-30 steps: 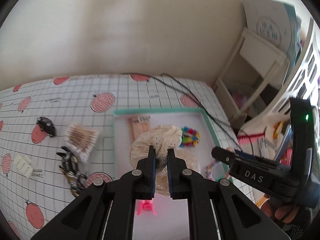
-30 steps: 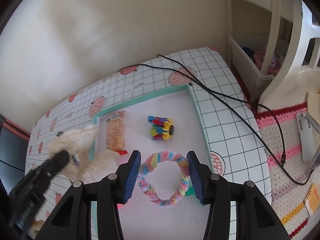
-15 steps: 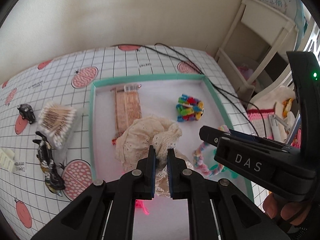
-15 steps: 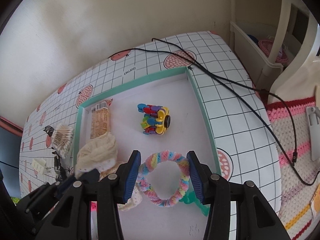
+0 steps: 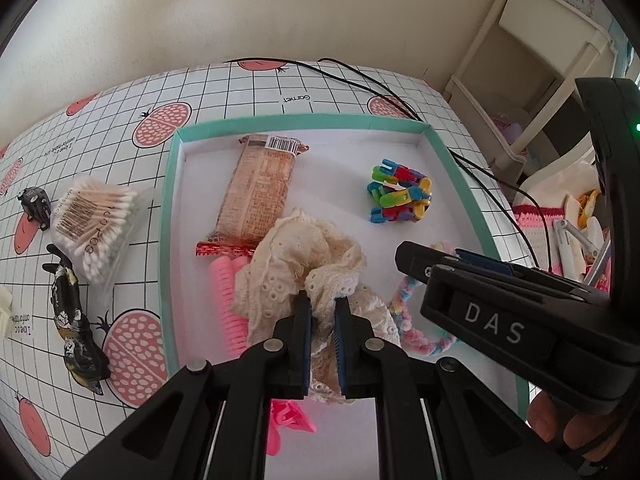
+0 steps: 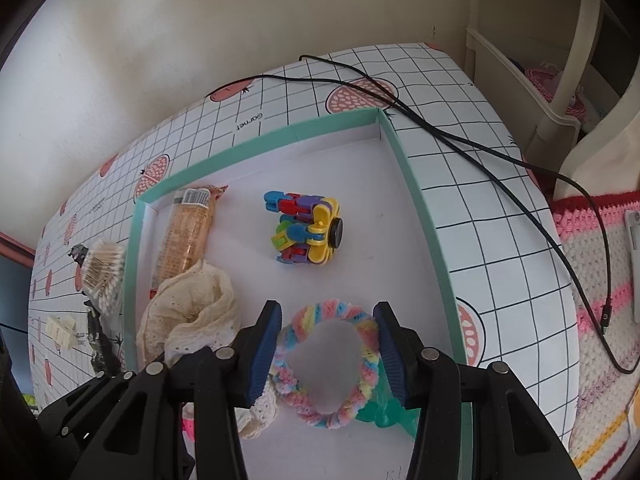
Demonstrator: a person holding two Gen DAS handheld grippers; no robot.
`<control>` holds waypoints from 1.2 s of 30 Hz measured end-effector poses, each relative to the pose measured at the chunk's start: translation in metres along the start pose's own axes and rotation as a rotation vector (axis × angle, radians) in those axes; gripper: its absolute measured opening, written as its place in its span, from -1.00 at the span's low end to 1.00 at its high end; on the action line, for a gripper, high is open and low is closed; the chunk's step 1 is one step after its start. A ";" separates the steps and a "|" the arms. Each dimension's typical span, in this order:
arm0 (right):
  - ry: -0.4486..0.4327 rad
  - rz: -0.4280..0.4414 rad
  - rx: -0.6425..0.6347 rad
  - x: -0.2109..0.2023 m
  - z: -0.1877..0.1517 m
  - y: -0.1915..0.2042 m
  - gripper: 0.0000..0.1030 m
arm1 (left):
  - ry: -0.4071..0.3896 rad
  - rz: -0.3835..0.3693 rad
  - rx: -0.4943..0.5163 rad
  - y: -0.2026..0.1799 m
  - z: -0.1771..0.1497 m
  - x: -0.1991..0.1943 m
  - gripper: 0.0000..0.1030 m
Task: Organize objects
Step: 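Open the left tool releasing the lace scrunchie while the right tool releases the hair tie in the tray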
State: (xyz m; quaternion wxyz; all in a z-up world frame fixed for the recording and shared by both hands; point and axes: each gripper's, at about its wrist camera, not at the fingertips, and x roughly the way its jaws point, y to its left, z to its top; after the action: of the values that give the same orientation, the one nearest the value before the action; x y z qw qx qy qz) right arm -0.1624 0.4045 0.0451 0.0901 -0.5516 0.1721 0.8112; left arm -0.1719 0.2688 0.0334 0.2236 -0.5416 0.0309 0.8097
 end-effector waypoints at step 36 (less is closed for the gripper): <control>-0.112 -0.025 -0.023 -0.050 0.010 0.011 0.23 | -0.120 0.010 -0.051 0.024 0.021 -0.058 -0.50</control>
State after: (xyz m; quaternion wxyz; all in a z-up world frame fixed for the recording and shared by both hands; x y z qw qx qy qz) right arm -0.1554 0.4005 0.0965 0.1032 -0.5086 0.1506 0.8414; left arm -0.1814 0.2346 0.0895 0.2071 -0.4975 -0.0006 0.8424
